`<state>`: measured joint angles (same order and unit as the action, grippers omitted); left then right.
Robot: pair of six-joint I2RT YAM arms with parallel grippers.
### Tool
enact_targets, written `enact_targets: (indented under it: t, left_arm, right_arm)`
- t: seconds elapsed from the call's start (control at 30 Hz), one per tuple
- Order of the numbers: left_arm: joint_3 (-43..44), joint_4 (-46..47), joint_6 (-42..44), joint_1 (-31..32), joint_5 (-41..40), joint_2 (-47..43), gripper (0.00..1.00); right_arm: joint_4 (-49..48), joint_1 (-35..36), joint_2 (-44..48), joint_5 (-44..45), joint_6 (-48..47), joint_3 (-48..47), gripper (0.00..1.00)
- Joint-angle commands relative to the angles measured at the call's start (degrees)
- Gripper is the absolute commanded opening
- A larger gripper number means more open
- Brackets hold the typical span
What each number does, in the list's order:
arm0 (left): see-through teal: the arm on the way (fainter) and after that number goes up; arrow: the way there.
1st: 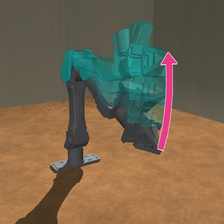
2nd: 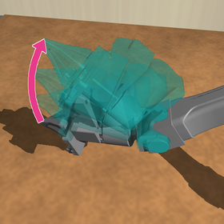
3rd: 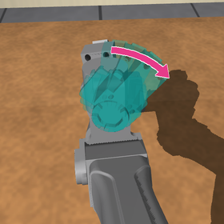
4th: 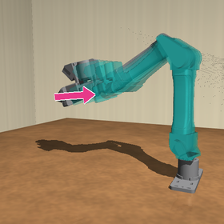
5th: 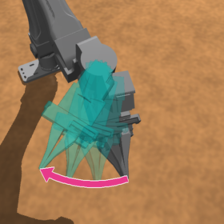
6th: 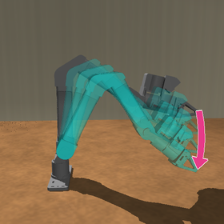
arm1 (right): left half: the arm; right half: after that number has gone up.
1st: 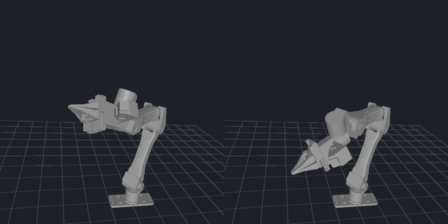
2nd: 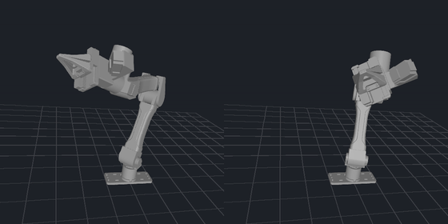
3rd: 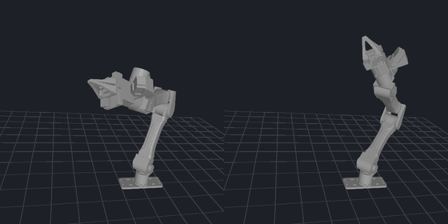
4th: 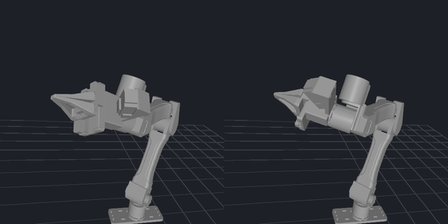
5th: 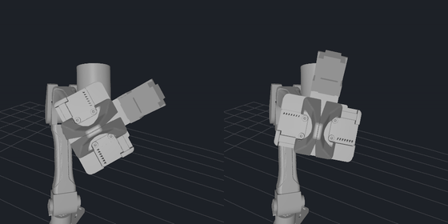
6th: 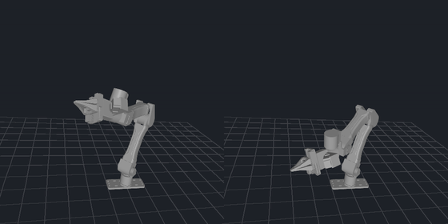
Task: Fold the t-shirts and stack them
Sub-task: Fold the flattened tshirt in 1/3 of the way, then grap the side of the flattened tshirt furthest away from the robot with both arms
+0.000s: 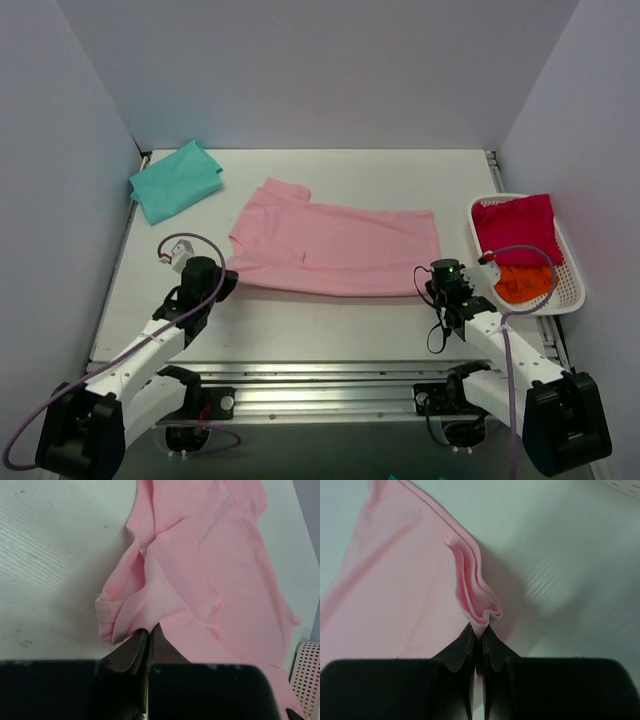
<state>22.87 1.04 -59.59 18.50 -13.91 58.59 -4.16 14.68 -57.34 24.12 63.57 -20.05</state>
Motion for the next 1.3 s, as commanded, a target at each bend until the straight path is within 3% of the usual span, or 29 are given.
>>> enact_targets:
  t: [0.0,0.2,0.27,0.3,0.33,0.4,0.43,0.57,0.6,0.67,0.73,0.77,0.87,1.0,1.13,1.17,1.2,1.27]
  left_arm:
    - [-1.33,-10.33,-1.14,1.53,-3.84,-8.47,0.02]
    - [-3.18,-20.10,-1.67,3.20,-2.52,-19.46,0.04]
    - [-4.59,-22.03,-1.75,3.38,-1.30,-23.33,0.19]
    - [-4.94,-22.74,-1.75,3.47,-0.68,-24.47,0.46]
    - [-5.20,-23.62,-1.75,3.56,0.02,-26.92,0.62]
    - [-4.77,-27.81,-1.84,3.73,1.60,-29.22,0.87]
    - [-4.42,-29.32,-1.84,3.91,2.22,-31.67,0.96]
    - [-0.74,-37.76,-1.76,4.00,3.28,-38.45,0.97]
    - [0.06,-38.21,-1.67,4.00,2.41,-39.59,1.00]
    - [1.38,-35.52,-0.45,4.00,0.74,-40.75,0.94]
    - [1.74,-29.81,1.23,4.00,-1.64,-37.51,0.94]
    - [1.74,-22.56,3.23,3.91,-2.43,-35.23,0.94]
    - [3.75,-7.00,9.20,3.65,-6.03,-22.33,0.94]
    - [11.73,11.59,19.23,-0.20,-7.89,2.32,0.94]
    - [27.35,24.33,24.78,-9.51,5.08,25.56,0.94]
    - [30.79,28.19,24.01,-11.80,15.82,30.57,0.94]
    - [34.57,28.84,23.56,-13.74,19.59,39.50,0.94]
    - [46.39,27.71,23.12,-17.35,26.79,47.46,0.94]
  right_arm:
    - [8.71,0.18,5.74,1.28,1.82,0.63,0.00]
    - [16.18,0.53,15.41,-0.74,3.75,1.60,0.00]
    - [19.00,0.53,17.86,-1.44,3.32,1.33,0.05]
    - [19.71,0.53,18.57,-1.70,3.14,1.33,0.27]
    - [20.42,0.53,19.28,-2.06,2.88,1.33,0.44]
    - [22.26,0.53,21.39,-3.28,1.83,1.16,0.79]
    - [23.14,0.62,22.09,-3.55,1.73,0.98,0.83]
    - [27.80,0.79,26.48,-4.17,1.47,-1.99,0.87]
    - [27.81,0.79,27.19,-4.34,1.38,-2.53,0.87]
    - [25.63,0.88,27.81,-3.82,1.03,-4.54,0.87]
    - [21.59,0.88,25.63,-2.51,-1.50,-5.52,0.87]
    - [16.87,0.88,24.05,-2.15,-2.30,-6.04,0.87]
    - [6.76,0.88,14.57,-2.76,-7.40,-9.47,0.87]
    - [-5.75,0.62,1.21,-6.01,-11.98,-13.95,0.86]
    - [-14.10,0.35,-6.71,-6.63,-12.33,-14.58,0.86]
    - [-16.29,0.18,-7.43,-6.98,-12.33,-14.66,0.86]
    - [-17.10,0.09,-8.04,-7.42,-12.68,-14.66,0.85]
    - [-19.03,-0.17,-8.93,-7.25,-13.12,-14.31,0.85]
